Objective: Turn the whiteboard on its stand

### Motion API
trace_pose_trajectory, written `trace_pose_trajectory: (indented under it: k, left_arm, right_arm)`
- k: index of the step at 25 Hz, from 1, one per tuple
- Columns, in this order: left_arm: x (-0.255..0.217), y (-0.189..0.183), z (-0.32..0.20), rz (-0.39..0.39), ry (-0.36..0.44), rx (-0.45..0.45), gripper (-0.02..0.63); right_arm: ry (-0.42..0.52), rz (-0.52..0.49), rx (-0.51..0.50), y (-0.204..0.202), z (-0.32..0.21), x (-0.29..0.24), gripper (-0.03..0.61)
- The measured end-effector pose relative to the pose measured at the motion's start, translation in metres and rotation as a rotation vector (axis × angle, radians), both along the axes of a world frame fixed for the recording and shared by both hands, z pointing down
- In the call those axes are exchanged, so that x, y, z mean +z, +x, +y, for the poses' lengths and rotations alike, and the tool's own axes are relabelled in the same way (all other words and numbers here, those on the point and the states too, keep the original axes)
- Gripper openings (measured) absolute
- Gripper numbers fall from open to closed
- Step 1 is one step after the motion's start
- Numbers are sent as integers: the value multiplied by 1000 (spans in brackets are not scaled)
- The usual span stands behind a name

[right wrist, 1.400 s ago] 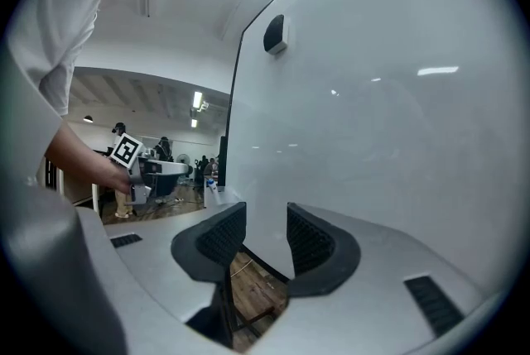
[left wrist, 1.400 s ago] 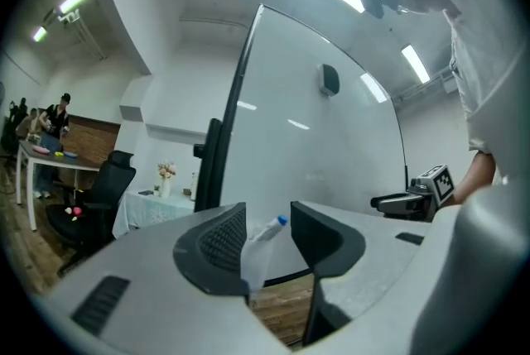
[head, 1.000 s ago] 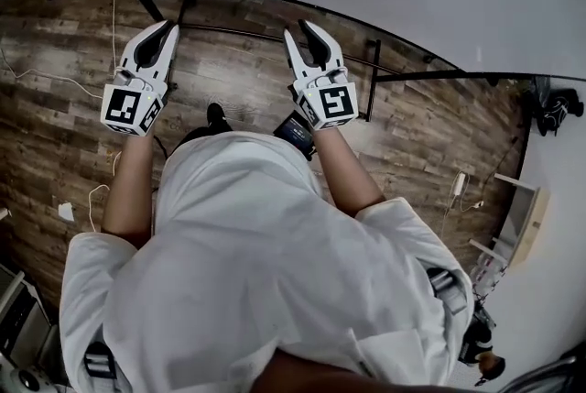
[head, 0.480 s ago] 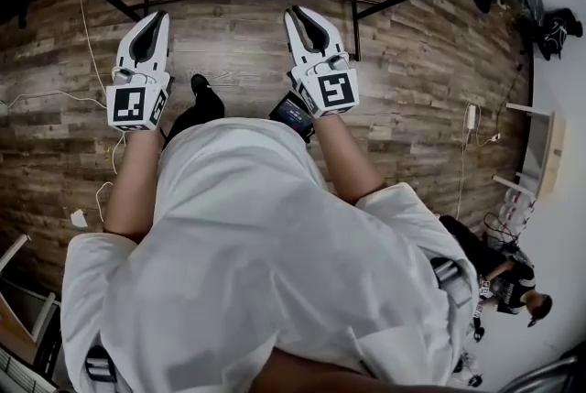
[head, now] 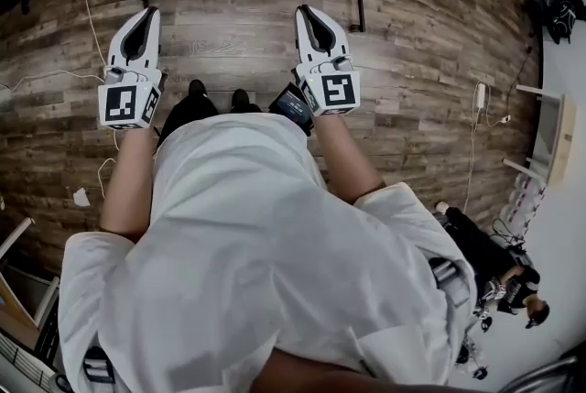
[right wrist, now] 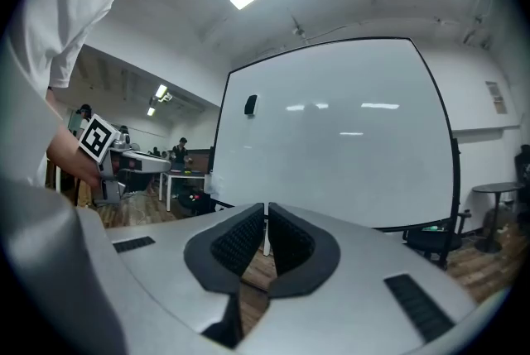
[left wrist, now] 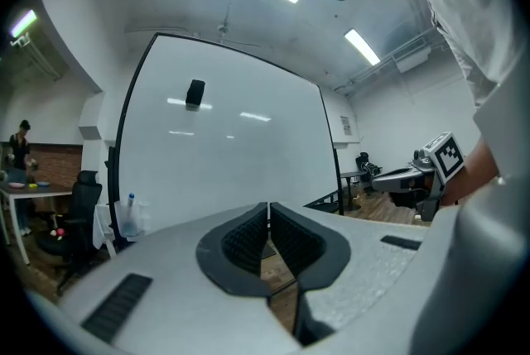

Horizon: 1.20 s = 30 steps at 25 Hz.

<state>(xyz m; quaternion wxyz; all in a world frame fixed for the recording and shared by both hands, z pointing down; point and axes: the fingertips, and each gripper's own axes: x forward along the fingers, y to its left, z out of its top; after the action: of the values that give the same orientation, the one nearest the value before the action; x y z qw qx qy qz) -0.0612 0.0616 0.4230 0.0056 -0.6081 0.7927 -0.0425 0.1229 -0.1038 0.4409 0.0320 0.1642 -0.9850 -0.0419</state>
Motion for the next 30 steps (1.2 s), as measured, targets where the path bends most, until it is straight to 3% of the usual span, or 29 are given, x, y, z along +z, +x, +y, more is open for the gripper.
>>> trace_pose_trajectory:
  k: [8, 12, 21, 30]
  left_arm:
    - [1, 11, 22, 28, 12, 50, 15]
    - [-2, 1, 59, 40, 30, 43, 15]
    - [5, -51, 155, 65, 40, 12, 15]
    - [13, -78, 195, 75, 22, 66, 15]
  right_arm:
    - [-16, 6, 83, 29, 24, -6, 7]
    - [-58, 11, 122, 31, 55, 1, 3]
    - [-76, -4, 113, -16, 141, -1, -1]
    - [-9, -8, 154, -32, 186, -7, -2]
